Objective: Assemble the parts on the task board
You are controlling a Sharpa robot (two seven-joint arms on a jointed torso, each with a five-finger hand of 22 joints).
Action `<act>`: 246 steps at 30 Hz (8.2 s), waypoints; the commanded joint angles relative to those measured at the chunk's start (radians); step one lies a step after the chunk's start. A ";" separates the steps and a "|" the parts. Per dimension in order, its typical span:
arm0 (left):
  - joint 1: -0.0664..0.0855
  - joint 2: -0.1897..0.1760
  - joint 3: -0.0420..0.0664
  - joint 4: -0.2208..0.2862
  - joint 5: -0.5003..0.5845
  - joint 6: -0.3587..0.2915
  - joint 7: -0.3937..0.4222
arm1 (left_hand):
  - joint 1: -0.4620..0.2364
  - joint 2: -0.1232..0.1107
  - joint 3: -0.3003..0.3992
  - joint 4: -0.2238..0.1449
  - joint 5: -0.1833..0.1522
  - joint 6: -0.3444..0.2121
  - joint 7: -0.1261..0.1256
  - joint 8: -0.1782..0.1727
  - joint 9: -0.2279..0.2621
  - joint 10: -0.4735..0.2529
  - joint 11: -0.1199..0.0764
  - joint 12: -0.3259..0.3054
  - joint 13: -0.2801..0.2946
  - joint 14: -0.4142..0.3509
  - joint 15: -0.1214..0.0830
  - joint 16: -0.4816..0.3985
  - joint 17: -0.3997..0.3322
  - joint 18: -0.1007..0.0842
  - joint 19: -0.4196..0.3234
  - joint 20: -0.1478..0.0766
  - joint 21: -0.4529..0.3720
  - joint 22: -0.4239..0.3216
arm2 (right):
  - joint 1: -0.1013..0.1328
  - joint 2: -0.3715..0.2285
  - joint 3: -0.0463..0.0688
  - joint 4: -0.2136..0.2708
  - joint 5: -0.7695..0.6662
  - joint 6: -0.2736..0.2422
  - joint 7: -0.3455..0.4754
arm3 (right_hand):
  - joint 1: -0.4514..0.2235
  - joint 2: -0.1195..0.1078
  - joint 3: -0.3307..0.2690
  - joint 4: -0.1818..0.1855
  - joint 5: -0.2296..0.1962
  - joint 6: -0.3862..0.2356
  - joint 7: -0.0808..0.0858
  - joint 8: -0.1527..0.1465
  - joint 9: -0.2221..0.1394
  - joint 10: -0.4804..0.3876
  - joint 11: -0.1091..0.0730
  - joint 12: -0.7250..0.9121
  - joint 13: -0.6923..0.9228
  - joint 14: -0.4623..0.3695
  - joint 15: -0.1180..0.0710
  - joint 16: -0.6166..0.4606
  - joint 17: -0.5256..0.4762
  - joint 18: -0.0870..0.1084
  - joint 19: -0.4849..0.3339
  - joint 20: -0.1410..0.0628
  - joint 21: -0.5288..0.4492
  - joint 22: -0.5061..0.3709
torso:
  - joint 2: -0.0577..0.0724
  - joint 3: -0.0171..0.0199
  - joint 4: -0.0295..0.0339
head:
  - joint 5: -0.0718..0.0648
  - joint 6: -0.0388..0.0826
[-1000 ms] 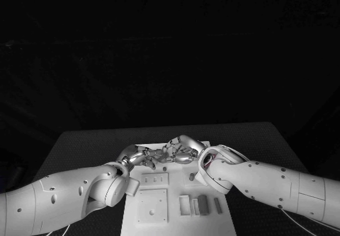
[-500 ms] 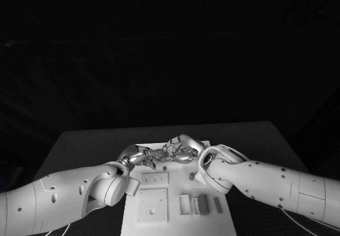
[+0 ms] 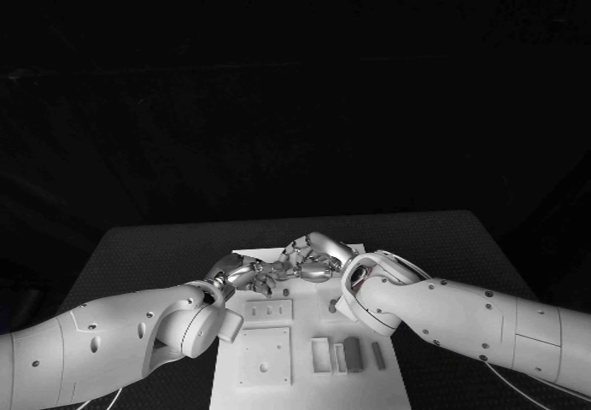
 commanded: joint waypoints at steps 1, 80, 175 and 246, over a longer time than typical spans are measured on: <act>0.000 0.002 0.001 0.003 -0.019 0.038 -0.016 | -0.014 -0.001 -0.006 0.004 0.007 -0.004 -0.002 -0.004 -0.003 -0.010 0.000 -0.005 -0.002 -0.008 0.000 -0.005 -0.002 -0.005 -0.007 0.000 -0.007 -0.002 | -0.001 0.003 0.000 -0.006 -0.021 0.007 0.013 | -0.003 0.010 -0.001 -0.008 -0.001 0.014 0.012 0.002 0.002 -0.001 -0.008 0.007 -0.002 -0.001 -0.006 -0.003 -0.001 0.056 -0.003 0.001 -0.002 0.019 | 0.000 -0.0010 -0.0003 | 0.000 0.001; 0.000 0.000 0.001 0.000 -0.052 0.072 -0.026 | -0.012 0.023 -0.004 0.001 0.009 -0.006 0.001 -0.012 -0.005 -0.015 0.003 -0.009 -0.004 -0.016 0.003 -0.006 -0.009 -0.005 -0.011 0.003 -0.021 0.000 | -0.002 0.003 -0.015 -0.006 -0.054 0.036 -0.014 | -0.031 0.005 -0.001 -0.018 -0.001 0.033 0.004 -0.002 -0.005 0.007 -0.015 0.010 -0.017 0.006 -0.013 -0.003 -0.004 0.056 0.002 -0.002 -0.005 0.017 | 0.000 -0.0007 -0.0001 | 0.003 -0.004; 0.000 0.001 0.001 0.003 -0.065 0.146 -0.072 | -0.228 0.029 -0.123 0.060 0.045 -0.078 0.042 -0.089 -0.029 -0.102 0.040 -0.050 -0.027 -0.104 0.038 -0.036 -0.052 -0.006 -0.077 0.036 -0.103 -0.007 | -0.002 0.033 -0.015 -0.034 -0.090 0.050 -0.013 | 0.030 0.017 0.006 -0.031 -0.001 0.068 -0.004 0.014 -0.003 0.006 -0.022 0.018 -0.019 0.006 -0.019 0.000 -0.003 0.056 0.002 -0.002 -0.002 0.019 | 0.000 -0.0005 -0.0005 | 0.000 -0.004; 0.000 -0.010 0.001 -0.004 -0.065 0.142 -0.087 | -0.111 0.057 -0.077 -0.043 0.087 -0.084 0.048 -0.098 -0.022 -0.111 0.044 -0.045 -0.027 -0.112 0.043 -0.026 -0.063 -0.005 -0.075 0.043 -0.114 0.010 | -0.004 0.023 -0.019 -0.032 -0.102 0.067 -0.005 | 0.078 0.039 0.009 -0.029 0.000 0.116 -0.023 0.041 0.018 0.011 -0.041 0.017 -0.025 0.008 -0.037 -0.003 -0.004 0.056 -0.001 -0.001 0.000 0.018 | 0.000 -0.0002 -0.0005 | 0.000 -0.011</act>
